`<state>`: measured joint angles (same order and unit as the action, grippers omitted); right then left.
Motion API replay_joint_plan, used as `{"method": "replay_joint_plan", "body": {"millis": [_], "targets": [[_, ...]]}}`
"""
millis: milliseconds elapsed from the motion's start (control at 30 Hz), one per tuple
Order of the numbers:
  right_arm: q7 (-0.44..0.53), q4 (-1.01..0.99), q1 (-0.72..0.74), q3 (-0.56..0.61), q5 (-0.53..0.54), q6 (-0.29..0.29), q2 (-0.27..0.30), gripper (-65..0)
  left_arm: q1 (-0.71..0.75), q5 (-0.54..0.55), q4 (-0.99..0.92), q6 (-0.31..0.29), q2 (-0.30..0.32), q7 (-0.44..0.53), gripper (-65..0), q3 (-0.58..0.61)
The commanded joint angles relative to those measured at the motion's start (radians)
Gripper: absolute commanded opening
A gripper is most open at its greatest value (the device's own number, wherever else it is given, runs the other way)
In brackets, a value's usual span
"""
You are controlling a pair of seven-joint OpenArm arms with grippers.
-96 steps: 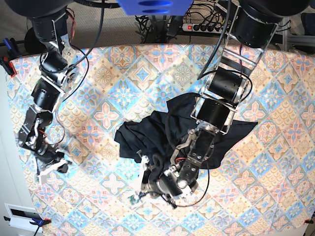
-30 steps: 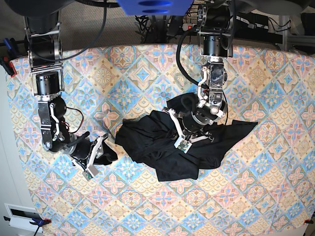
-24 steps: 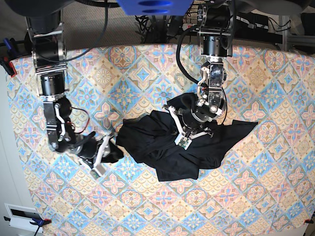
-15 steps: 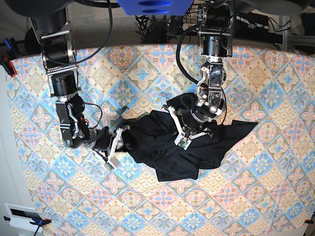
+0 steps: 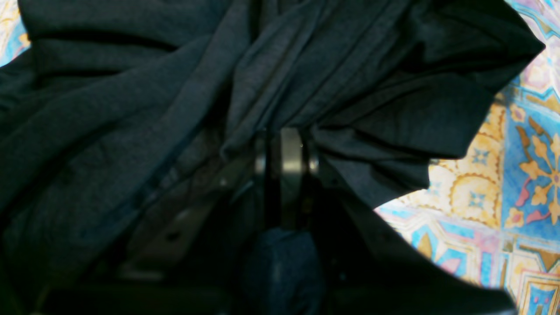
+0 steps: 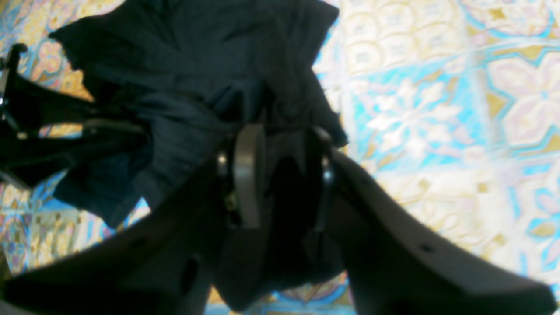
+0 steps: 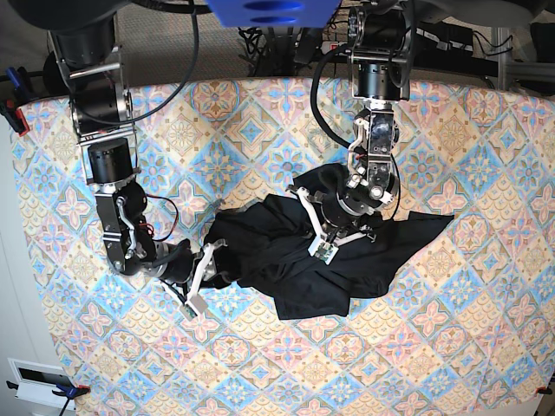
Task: Layout the t-shirt on the table in an organized manner, then fold the t-shirt properly
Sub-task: 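Reach the right gripper to the shirt edge and grasp it, then lift the shirt with both grippers, raising it off the table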
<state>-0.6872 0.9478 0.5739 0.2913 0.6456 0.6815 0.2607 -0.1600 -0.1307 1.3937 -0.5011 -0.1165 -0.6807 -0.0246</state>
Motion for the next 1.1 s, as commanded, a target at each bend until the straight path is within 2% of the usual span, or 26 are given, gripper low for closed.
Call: {"method": "replay_joint_plan", "body": {"millis": [0, 167, 267, 467, 1000, 1067], "targets": [[0.019, 0.013, 0.033, -0.005, 0.016, 0.01, 0.005, -45.7, -0.019, 0.01, 0.019, -0.001, -0.005, 0.019, -65.0, 0.004], [0.019, 0.01, 0.033, -0.004, 0.015, 0.01, 0.002, -42.4, -0.019, 0.006, 0.019, -0.001, -0.005, 0.019, -65.0, 0.004], [0.027, -0.039, 0.033, -0.004, 0.013, 0.01, -0.025, -42.6, -0.019, 0.006, 0.019, -0.001, -0.005, 0.019, -65.0, 0.004], [0.106, -0.146, 0.033, -0.004, 0.012, 0.01, -0.071, -42.6, -0.019, 0.006, 0.019, -0.001, -0.005, 0.019, -65.0, 0.004], [0.157, -0.16, 0.11, -0.002, 0.01, 0.01, -0.071, -42.6, -0.019, 0.003, 0.019, -0.001, -0.005, 0.019, -65.0, 0.004], [0.172, -0.161, 0.11, -0.002, -0.019, 0.01, -0.071, -42.6, -0.019, 0.003, 0.019, -0.001, -0.005, 0.019, -65.0, 0.004]]}}
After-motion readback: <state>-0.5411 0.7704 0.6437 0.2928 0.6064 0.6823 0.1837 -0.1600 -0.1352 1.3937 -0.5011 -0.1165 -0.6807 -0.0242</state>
